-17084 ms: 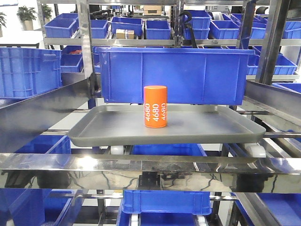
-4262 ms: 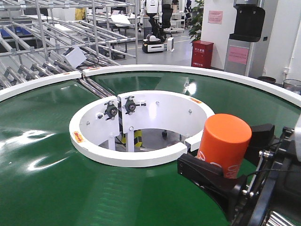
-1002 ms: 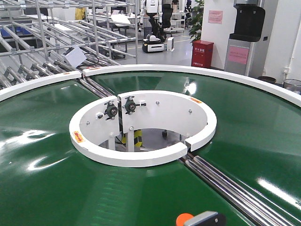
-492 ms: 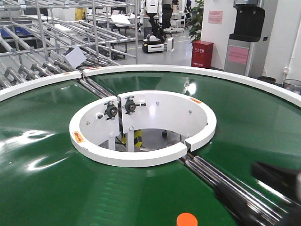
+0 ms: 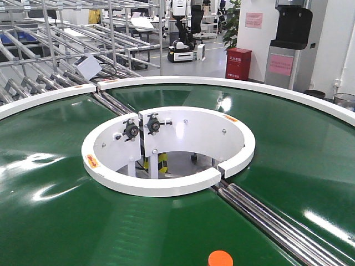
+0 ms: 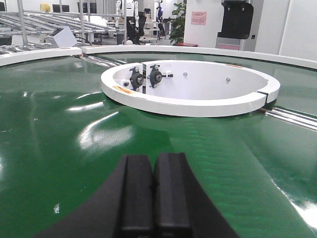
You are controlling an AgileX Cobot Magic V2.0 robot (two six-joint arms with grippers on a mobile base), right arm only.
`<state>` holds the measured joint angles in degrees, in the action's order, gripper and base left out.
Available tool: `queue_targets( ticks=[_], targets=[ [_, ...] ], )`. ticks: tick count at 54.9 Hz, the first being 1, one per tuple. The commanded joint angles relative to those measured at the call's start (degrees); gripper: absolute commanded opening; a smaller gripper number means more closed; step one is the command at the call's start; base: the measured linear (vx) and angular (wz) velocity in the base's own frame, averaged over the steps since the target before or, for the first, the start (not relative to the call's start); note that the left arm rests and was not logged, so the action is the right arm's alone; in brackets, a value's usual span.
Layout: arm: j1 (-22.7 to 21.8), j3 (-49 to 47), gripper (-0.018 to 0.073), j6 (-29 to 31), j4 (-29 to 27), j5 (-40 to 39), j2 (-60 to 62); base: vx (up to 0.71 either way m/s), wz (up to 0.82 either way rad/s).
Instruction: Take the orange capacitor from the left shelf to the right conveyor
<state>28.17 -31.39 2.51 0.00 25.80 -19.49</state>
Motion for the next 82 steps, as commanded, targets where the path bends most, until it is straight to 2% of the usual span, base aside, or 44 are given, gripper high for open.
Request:
queue_targets(
  ticks=[1,12,18,22,27,38,39,47,51,56,82],
  targets=[
    [-0.13,-1.68,0.0554,0.52,0.00,-3.75,-0.38,0.00,0.00],
    [-0.13,-1.68,0.0540,0.22,0.00,-3.91,-0.38,0.00,0.00],
    [-0.13,-1.68,0.0512,-0.53,-3.14,-3.42,-0.20,0.00,0.00],
    [-0.33,-1.54,0.0459,-0.24,-0.53,-3.23,0.58,0.00,0.00],
    [-3.78,1.74,0.0341,-0.90,2.87,-5.83,3.23,0.00,0.00],
    [-15.47,18.00,-0.0010,-1.13,3.42,-17.49,13.52,0.00,0.00],
    [-16.73,19.53,-0.0017,-1.20,3.42,-18.60,14.08,0.00,0.00],
    [-25.22,29.56,-0.0015,-1.00,3.67,-25.80,20.41,0.00,0.00],
    [-27.59,34.17,-0.0014,-1.59,3.37,-31.34,20.96,0.00,0.00],
    [-28.09,33.65,-0.0013,-2.03,3.41,-26.78,20.94,0.00,0.00],
    [-28.09,33.65,-0.0011,-1.98,3.24,-26.53,20.88,0.00,0.00]
  ],
)
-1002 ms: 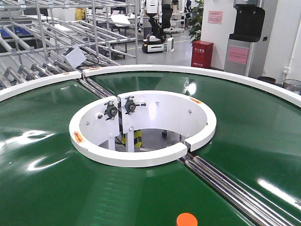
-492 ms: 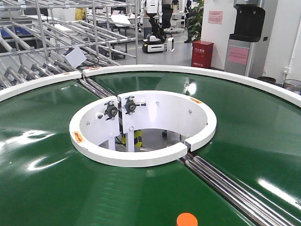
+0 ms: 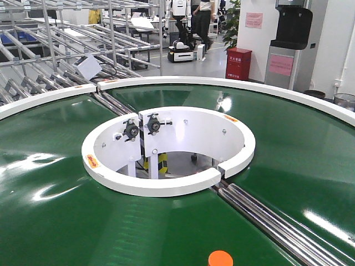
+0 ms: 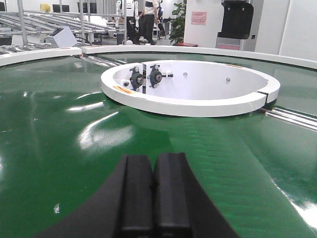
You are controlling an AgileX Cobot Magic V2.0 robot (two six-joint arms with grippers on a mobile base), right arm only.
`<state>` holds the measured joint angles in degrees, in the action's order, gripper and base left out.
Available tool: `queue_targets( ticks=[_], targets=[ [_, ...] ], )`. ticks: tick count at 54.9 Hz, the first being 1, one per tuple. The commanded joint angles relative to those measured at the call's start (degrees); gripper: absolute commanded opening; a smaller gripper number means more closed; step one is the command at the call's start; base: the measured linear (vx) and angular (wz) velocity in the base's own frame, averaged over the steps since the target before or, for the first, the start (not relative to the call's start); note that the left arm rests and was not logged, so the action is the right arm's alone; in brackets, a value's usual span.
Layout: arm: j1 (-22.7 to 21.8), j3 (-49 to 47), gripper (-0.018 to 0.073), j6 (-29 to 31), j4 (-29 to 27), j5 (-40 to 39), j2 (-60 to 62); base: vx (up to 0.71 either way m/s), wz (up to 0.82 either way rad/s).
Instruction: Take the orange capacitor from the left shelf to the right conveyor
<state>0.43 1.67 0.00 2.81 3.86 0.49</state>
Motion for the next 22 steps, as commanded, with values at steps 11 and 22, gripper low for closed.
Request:
queue_targets(
  ticks=[11,22],
  targets=[
    [-0.36,0.59,-0.0010,0.53,0.43,-4.59,0.89,0.00,0.00],
    [-0.36,0.59,-0.0010,0.53,0.43,-4.59,0.89,0.00,0.00]
  ],
)
